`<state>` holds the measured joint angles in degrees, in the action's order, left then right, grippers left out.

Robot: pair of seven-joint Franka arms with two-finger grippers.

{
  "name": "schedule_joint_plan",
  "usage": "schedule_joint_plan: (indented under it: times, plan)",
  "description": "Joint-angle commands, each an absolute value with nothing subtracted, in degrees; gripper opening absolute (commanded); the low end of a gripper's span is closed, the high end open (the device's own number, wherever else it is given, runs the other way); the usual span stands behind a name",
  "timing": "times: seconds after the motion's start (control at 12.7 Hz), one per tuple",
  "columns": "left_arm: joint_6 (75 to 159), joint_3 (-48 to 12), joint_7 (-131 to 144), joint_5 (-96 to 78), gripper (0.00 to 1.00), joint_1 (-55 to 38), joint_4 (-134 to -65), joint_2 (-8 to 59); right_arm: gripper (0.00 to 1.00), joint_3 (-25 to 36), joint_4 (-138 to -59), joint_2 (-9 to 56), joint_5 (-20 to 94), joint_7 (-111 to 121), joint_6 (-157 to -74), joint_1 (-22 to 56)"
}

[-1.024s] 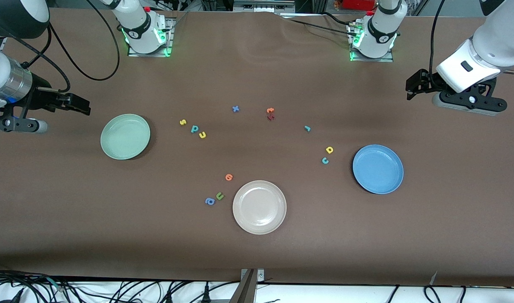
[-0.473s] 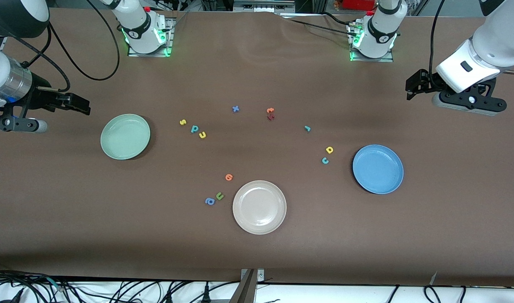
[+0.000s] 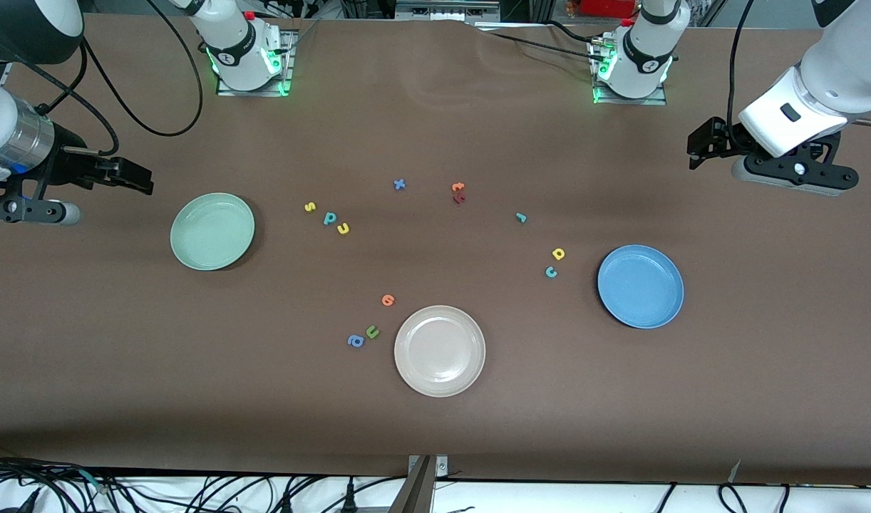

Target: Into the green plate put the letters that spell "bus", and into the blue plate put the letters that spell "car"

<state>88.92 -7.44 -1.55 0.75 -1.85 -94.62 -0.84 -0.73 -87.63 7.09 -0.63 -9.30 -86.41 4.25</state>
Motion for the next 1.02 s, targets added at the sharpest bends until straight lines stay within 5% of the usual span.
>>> schedule_joint_plan:
  times: [0.0, 0.55, 0.95]
  plan:
    - [88.9, -7.2, -2.8, 0.0, 1.00, -2.0, -95.1, -0.5, 0.99, -0.8, -88.7, 5.9, -0.9, -10.2, -86.3, 4.5]
    - [89.0, -7.3, -2.5, -0.8, 1.00, -3.2, -94.4, 5.5, 0.99, -1.1, -88.7, 5.9, -0.7, -13.6, -85.4, 4.7]
    - [93.4, -8.4, -2.1, -0.7, 1.00, -9.1, -94.0, 13.3, 0.99, -7.2, -92.4, 6.3, -0.1, -22.8, -88.5, 4.8]
